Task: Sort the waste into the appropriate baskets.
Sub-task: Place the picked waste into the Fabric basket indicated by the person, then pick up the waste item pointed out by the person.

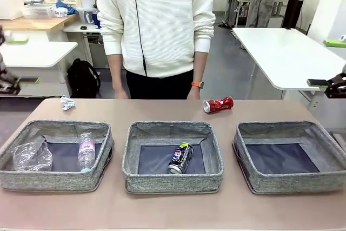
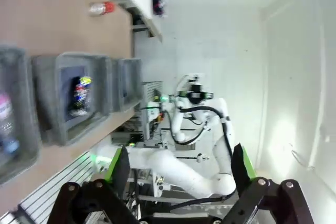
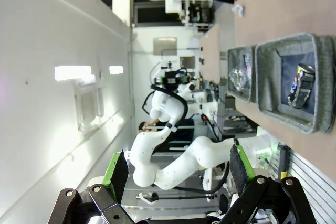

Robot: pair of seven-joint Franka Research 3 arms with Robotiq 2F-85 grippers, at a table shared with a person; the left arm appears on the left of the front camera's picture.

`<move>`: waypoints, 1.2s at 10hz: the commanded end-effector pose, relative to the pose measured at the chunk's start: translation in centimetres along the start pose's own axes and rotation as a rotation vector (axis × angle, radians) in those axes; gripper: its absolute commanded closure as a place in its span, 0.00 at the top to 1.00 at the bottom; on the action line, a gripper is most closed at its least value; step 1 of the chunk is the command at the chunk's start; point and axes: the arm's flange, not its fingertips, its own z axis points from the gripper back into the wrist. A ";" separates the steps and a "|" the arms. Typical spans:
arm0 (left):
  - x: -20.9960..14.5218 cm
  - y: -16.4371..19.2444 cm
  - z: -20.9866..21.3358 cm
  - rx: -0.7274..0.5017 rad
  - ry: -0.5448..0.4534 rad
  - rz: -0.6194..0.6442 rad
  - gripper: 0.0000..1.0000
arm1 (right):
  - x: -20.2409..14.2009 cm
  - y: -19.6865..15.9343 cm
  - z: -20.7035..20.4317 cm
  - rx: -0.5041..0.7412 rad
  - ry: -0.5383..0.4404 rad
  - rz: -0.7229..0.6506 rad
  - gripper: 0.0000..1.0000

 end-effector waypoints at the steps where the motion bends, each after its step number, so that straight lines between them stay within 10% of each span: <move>1: -9.7 4.0 -0.6 0.047 -0.023 -0.055 1.00 | 0.1 0.2 -0.1 0.018 -0.007 0.002 1.00; 2: 0.0 0.0 0.0 0.000 0.000 0.000 1.00 | 0.1 0.2 -0.1 0.018 -0.007 0.002 1.00; 12: 0.0 0.0 0.0 0.000 0.000 0.000 1.00 | 0.1 0.2 -0.1 0.018 -0.007 0.002 1.00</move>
